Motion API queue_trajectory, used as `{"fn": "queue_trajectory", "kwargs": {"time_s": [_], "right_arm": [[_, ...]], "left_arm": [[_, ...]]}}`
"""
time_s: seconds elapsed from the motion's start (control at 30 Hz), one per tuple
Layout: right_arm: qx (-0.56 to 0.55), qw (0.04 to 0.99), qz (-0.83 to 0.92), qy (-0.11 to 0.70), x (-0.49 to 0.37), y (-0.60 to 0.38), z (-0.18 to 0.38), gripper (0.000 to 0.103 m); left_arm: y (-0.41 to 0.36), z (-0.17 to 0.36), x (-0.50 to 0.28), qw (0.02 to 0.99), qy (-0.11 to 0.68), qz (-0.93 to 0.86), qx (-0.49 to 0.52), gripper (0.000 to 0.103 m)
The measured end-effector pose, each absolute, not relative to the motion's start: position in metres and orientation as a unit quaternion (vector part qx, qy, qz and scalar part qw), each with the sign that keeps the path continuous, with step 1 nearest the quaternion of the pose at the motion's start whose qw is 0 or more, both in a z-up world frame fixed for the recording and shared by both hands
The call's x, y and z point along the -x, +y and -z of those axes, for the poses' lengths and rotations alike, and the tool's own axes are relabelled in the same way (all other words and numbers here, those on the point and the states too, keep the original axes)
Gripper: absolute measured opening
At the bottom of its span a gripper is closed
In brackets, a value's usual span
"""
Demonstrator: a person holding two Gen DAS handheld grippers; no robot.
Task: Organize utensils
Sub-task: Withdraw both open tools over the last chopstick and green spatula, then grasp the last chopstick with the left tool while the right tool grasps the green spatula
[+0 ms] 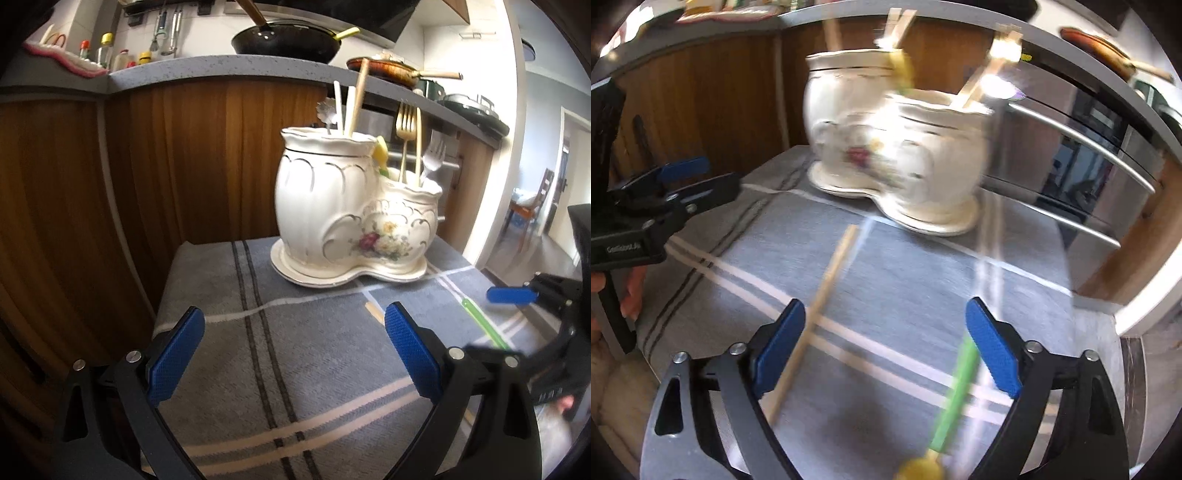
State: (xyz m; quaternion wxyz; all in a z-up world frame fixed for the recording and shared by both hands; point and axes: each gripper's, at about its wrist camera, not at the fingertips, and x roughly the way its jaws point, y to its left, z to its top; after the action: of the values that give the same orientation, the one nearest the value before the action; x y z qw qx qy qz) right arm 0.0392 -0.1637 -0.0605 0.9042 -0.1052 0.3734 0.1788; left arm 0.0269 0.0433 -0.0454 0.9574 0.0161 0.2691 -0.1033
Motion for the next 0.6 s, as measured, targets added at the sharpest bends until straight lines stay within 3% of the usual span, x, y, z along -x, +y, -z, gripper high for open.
{"fn": "queue_trajectory", "kwargs": {"time_s": [0.3, 0.53, 0.6], "right_arm": [[0.096, 0.905, -0.156, 0.384, -0.036, -0.2, 0.069, 0.076], [0.098, 0.898, -0.15, 0.401, -0.036, -0.216, 0.079, 0.046], [0.09, 0.896, -0.155, 0.406, -0.039, -0.219, 0.081, 0.04]], "left_arm": [[-0.016, 0.056, -0.019, 0.939, 0.319, 0.118, -0.053, 0.097], [-0.047, 0.071, -0.016, 0.919, 0.359, 0.136, -0.083, 0.093], [-0.056, 0.075, -0.015, 0.91, 0.375, 0.154, -0.083, 0.083]]}}
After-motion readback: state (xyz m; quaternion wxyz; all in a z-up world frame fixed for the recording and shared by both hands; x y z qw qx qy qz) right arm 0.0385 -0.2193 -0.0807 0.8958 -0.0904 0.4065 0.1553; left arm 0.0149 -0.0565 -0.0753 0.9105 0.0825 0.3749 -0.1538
